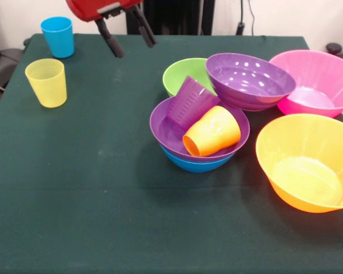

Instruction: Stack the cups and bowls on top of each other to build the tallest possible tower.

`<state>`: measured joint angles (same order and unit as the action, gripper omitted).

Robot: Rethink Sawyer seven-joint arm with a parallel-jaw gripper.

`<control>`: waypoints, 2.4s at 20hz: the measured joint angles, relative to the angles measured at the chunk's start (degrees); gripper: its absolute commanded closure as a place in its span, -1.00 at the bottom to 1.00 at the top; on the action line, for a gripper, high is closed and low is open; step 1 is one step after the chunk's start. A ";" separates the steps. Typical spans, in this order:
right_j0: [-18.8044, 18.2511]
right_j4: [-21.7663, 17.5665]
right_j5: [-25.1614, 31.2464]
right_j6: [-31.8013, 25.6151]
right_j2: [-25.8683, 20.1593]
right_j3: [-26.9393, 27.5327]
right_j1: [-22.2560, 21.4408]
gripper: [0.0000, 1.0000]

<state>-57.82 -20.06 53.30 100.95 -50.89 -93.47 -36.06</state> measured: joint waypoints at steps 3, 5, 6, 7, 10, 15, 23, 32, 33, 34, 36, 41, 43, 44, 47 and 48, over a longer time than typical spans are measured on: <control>1.21 -1.19 0.70 0.00 0.57 0.36 -1.65 -1.00; 2.20 -1.98 1.20 0.00 0.93 0.66 -2.84 -1.00; 2.74 -2.27 1.41 0.00 1.12 0.82 -3.45 -1.00; 3.09 -2.40 1.51 0.00 1.26 0.94 -3.82 -1.00; 4.70 -3.47 1.58 0.00 2.04 1.51 -5.22 -1.00; 6.59 -5.67 1.57 0.00 3.88 1.73 -6.58 -1.00; 7.84 -7.09 -0.91 0.01 8.85 -0.82 -7.52 -1.00; 7.70 -7.27 -9.76 0.01 13.25 -6.35 -7.35 -1.00; 7.47 -7.27 -9.76 0.01 13.36 -6.25 -7.09 -1.00; 7.24 -7.27 -9.77 0.01 13.47 -6.16 -6.82 -1.00; 6.67 -7.27 -9.60 0.01 13.47 -5.45 -5.97 -1.00; 4.05 -7.46 -7.18 0.01 13.50 -0.14 -1.38 -1.00; 3.47 -7.47 -6.44 0.01 13.50 1.11 -0.41 -1.00; 2.79 -7.49 -5.64 0.01 13.49 2.50 0.66 -1.00; 1.20 -7.62 -3.78 0.00 13.51 5.45 2.91 -1.00; 0.97 -7.65 -3.42 0.00 13.52 5.89 3.22 -1.00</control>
<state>-56.85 -27.71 49.88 100.95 -37.37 -87.58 -32.84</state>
